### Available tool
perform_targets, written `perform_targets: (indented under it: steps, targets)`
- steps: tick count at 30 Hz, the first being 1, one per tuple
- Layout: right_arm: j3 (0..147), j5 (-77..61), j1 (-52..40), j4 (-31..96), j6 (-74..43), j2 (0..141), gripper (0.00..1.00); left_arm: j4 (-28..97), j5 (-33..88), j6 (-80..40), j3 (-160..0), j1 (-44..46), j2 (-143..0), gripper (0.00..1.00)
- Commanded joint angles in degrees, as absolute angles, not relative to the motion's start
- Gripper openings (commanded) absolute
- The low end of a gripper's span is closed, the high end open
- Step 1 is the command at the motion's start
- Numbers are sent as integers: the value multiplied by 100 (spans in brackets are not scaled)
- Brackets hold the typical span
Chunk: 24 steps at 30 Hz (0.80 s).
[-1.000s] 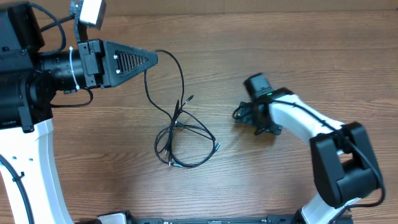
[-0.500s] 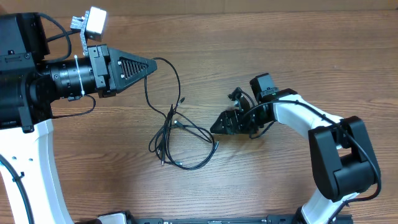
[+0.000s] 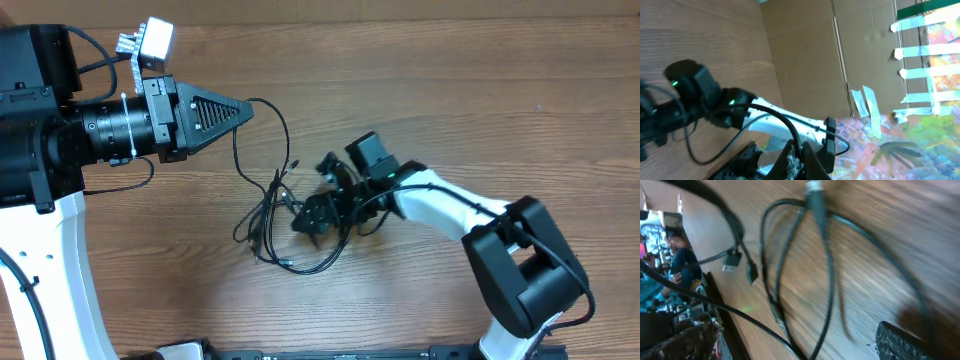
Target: Untangle cables
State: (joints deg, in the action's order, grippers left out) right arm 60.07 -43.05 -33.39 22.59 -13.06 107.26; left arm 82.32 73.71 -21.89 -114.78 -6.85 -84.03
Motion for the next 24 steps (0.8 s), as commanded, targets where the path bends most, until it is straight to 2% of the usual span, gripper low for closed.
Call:
perform_targets:
  steps: [1,8,15,24]
  targets:
    - [5983,-4204,-3610,2069,-1776,10737,100,8230,7651,-2056,-11522,-705,-8353,4]
    - [5983,-4112,-3874,1031,-2609,10737,100,8235,7651,-2056,-11524,-705,-8353,4]
    - [5983,-2438,-3933,370,-3922,10737,100,8256,7721,-2058,-11524,-705,-8353,4]
    - [5983,-1865,-4112,-161,-3948,10737,100,8252,7909,-2058,-11522,-705,-8353,4]
